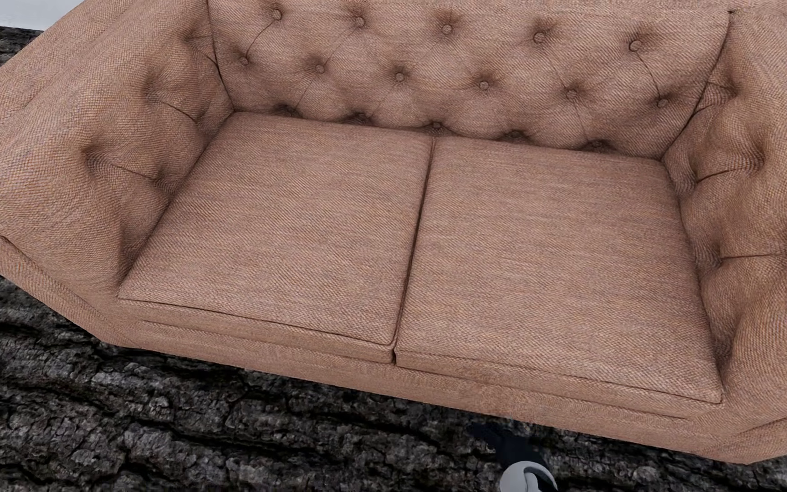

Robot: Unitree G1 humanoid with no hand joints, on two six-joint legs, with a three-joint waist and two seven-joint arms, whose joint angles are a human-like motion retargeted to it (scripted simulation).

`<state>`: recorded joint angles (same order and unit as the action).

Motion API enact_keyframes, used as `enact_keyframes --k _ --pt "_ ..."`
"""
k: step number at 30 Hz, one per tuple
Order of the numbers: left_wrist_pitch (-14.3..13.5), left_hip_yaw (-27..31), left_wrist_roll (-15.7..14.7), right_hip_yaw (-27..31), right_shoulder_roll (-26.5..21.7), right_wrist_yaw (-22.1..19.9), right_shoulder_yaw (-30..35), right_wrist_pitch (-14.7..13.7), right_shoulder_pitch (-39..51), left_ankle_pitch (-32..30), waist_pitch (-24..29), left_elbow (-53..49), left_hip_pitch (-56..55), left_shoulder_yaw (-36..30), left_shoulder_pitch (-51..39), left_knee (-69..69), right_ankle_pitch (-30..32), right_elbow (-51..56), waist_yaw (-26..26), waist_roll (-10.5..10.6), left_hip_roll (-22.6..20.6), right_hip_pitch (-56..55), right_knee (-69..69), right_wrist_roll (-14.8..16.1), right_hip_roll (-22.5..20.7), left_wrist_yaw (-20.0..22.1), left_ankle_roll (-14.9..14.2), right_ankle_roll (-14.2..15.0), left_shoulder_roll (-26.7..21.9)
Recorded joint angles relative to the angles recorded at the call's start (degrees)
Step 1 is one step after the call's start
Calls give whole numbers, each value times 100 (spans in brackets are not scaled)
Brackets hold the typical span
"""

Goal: Move towards the sofa

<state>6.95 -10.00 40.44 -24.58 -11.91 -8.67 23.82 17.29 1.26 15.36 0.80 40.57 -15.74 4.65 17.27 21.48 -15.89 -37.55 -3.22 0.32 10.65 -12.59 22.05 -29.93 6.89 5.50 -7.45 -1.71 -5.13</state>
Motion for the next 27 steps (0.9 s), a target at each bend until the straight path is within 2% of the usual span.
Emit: enact_keyframes --k 2,3,6,11,13,17,24,27 --pt "-10 228 -16 -247 45 144 129 275 -216 -91 -18 -168 -50 -69 -266 -52 -53 -685 4 -2 -51 75 -15 122 30 -7 -53 -27 50" --pt "-78 319 -70 -352 47 200 246 313 -313 -134 -27 -255 -71 -125 -324 -75 -77 -989 14 -5 -74 108 -22 151 44 -47 -74 -37 34" --pt "-278 497 -58 -577 69 129 445 272 -746 -253 -51 -340 -75 -321 -509 -159 -125 -1392 73 -22 -124 201 -46 347 76 -107 -105 -51 -12" --pt "-212 517 -21 -612 19 -62 368 210 -999 -253 -83 -103 22 -577 -617 -194 -256 -1248 243 -46 -99 215 143 589 99 -232 -154 -53 -7" --pt "-125 454 5 -556 -35 -89 394 159 -856 -212 -89 78 49 -615 -623 -128 -285 -1148 303 -48 -47 204 214 570 78 -300 -162 -61 -62" --pt "94 281 45 -385 -57 -82 435 -5 -381 -133 -80 213 73 -617 -593 48 -337 -844 360 -48 79 153 333 458 12 -113 -164 -76 -168" --pt "123 -23 -118 -193 -106 -150 158 -357 -245 -109 -50 83 92 -543 -269 132 -322 -23 409 -37 211 62 422 275 -62 -169 -123 -112 -409" --pt "106 -88 -119 -169 -111 -185 23 -294 -443 -105 -12 43 59 -612 -189 157 -328 -43 439 -32 202 -20 531 240 -15 -199 -95 -110 -401"
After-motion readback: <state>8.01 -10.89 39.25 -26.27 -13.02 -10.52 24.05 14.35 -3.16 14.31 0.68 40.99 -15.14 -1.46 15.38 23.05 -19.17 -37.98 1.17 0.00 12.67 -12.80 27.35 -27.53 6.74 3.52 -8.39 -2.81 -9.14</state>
